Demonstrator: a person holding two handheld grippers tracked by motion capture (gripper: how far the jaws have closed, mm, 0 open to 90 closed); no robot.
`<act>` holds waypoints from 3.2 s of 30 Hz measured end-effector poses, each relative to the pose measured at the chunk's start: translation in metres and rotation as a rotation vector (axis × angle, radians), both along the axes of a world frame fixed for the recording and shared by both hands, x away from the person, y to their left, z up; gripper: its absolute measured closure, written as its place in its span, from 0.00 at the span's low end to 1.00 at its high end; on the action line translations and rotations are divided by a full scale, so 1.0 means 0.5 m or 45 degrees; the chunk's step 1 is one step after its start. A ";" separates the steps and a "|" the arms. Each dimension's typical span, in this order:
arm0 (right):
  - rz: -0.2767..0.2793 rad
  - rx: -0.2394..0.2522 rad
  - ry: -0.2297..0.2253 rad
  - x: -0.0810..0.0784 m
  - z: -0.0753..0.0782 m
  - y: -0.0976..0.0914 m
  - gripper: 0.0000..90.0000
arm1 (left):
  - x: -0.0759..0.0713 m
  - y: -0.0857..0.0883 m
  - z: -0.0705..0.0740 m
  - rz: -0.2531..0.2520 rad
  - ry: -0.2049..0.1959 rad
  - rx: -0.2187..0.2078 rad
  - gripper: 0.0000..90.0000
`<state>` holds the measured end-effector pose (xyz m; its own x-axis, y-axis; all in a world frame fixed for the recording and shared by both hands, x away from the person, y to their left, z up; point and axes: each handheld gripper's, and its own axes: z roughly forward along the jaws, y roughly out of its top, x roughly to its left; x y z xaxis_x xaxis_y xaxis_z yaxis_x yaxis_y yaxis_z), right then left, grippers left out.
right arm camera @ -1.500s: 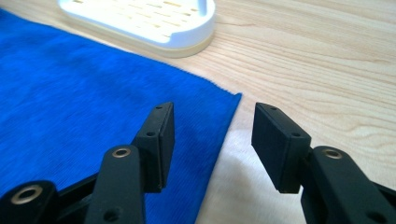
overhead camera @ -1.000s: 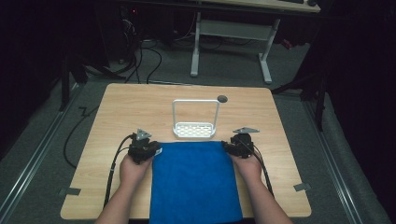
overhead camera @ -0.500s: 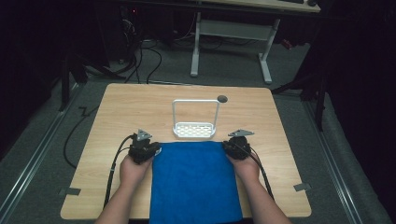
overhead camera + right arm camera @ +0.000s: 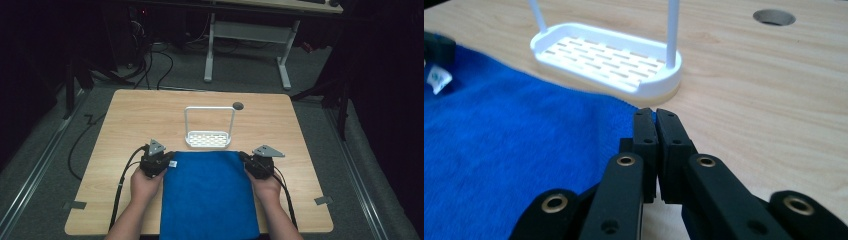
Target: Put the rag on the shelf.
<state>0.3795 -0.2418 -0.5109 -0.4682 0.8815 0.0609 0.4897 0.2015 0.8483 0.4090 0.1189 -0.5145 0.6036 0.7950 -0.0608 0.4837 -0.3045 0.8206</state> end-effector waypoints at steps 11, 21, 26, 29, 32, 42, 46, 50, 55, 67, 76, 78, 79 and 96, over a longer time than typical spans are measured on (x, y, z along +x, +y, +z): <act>-0.005 0.078 -0.111 -0.031 0.053 -0.020 0.98 | -0.046 0.015 0.057 0.025 -0.125 -0.069 0.99; 0.007 0.138 -0.258 -0.071 0.114 -0.018 0.99 | -0.077 0.037 0.112 0.050 -0.277 -0.159 0.99; 0.021 0.159 -0.315 -0.085 0.139 -0.015 0.99 | -0.088 0.040 0.132 0.049 -0.335 -0.190 0.99; 0.029 0.177 -0.362 -0.097 0.160 -0.013 0.99 | -0.097 0.043 0.149 0.045 -0.364 -0.220 0.99; 0.031 0.197 -0.408 -0.109 0.183 -0.013 0.99 | -0.108 0.042 0.172 0.035 -0.405 -0.243 0.99; 0.010 0.211 -0.565 -0.132 0.256 -0.030 0.99 | -0.120 0.044 0.247 0.041 -0.538 -0.266 0.99; 0.000 0.218 -0.594 -0.130 0.276 -0.033 0.98 | -0.117 0.048 0.276 0.047 -0.590 -0.279 0.99; -0.012 0.212 -0.627 -0.125 0.295 -0.026 0.98 | -0.109 0.050 0.298 0.054 -0.626 -0.280 0.99; -0.011 0.201 -0.651 -0.115 0.313 -0.017 0.98 | -0.100 0.048 0.315 0.047 -0.647 -0.285 0.99; -0.039 0.185 -0.673 -0.100 0.345 -0.033 0.98 | -0.080 0.044 0.342 0.037 -0.664 -0.268 0.99; -0.055 0.185 -0.694 -0.091 0.363 -0.038 0.98 | -0.061 0.034 0.363 0.039 -0.692 -0.253 0.99; -0.053 0.185 -0.691 -0.086 0.363 -0.038 0.98 | -0.051 0.035 0.370 0.041 -0.685 -0.262 0.99; -0.058 0.185 -0.686 -0.082 0.364 -0.038 0.98 | -0.047 0.036 0.374 0.043 -0.685 -0.256 0.99; -0.091 0.183 -0.673 0.011 0.411 -0.017 0.99 | 0.060 0.038 0.424 0.070 -0.702 -0.094 0.99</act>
